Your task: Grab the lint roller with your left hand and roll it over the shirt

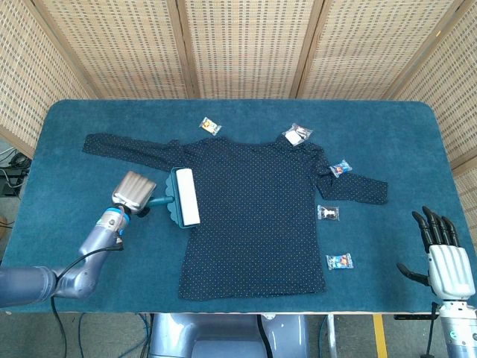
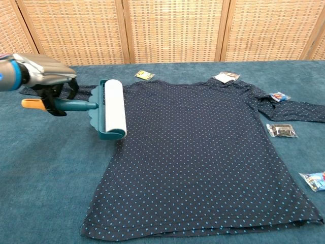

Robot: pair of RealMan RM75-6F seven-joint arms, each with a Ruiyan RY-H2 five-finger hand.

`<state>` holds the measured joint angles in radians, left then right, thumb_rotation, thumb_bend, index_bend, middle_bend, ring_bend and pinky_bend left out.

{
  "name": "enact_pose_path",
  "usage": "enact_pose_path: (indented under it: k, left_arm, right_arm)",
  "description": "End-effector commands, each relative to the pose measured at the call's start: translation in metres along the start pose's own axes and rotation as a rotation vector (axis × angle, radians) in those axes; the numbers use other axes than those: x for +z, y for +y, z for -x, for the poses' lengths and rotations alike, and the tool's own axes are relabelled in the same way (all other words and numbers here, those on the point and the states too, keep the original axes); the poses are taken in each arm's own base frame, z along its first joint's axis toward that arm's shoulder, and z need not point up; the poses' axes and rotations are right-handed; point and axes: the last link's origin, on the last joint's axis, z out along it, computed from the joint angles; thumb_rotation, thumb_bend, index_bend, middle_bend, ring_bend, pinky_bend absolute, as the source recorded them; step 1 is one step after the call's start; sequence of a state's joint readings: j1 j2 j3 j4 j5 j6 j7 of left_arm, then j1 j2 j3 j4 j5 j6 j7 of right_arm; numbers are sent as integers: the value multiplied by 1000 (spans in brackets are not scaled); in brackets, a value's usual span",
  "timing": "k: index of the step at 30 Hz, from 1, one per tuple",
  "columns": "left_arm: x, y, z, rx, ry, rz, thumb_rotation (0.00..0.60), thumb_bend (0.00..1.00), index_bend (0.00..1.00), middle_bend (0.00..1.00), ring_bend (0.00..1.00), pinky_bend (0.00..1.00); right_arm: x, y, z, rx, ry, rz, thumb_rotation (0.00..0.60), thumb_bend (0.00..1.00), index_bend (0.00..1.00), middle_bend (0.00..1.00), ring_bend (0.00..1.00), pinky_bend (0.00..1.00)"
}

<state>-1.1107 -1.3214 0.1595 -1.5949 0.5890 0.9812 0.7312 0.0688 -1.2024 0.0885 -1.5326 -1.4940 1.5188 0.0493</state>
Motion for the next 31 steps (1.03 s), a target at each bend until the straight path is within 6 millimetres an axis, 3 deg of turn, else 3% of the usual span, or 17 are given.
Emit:
enact_pose_path:
  k: [1,5,8,10,18,23,26,31]
  left_arm:
    - [-14,-25,16,-22,44,-32,600,701,371,444,481,420]
    - [-19,-38,30,-4,66,-64,600,571,69,106,158,176]
    - [-22,-44,39,-25,71,-89,600,509,5,1,24,51]
    - [-25,-47,43,-51,70,-104,600,475,0,0,0,4]
    - [-48,-49,52,-242,142,-128,600,420,0,0,0,0]
    - [-89,-47,64,-401,277,-142,600,403,0,0,0,0]
    - [-131,-37,84,-473,379,-168,600,331,0,0,0,0]
    - [-157,-32,98,-479,436,-170,600,290,0,0,0,0]
  right_arm:
    - [-2,-3,1,-1,3,-7,600,92,39,0,0,0]
    - [-3,-8,0,2,21,-22,600,92,42,0,0,0]
    - [-4,-9,0,4,29,-28,600,92,41,0,0,0]
    - [-5,-10,0,5,30,-31,600,92,42,0,0,0]
    - [-5,-10,0,-4,24,-33,600,92,37,0,0,0]
    - [-4,-10,-2,-13,30,-33,600,92,20,0,0,0]
    - [-5,-8,-7,-10,53,-30,600,92,11,0,0,0]
    - [-6,-8,-9,-16,52,-25,600,93,1,0,0,0]
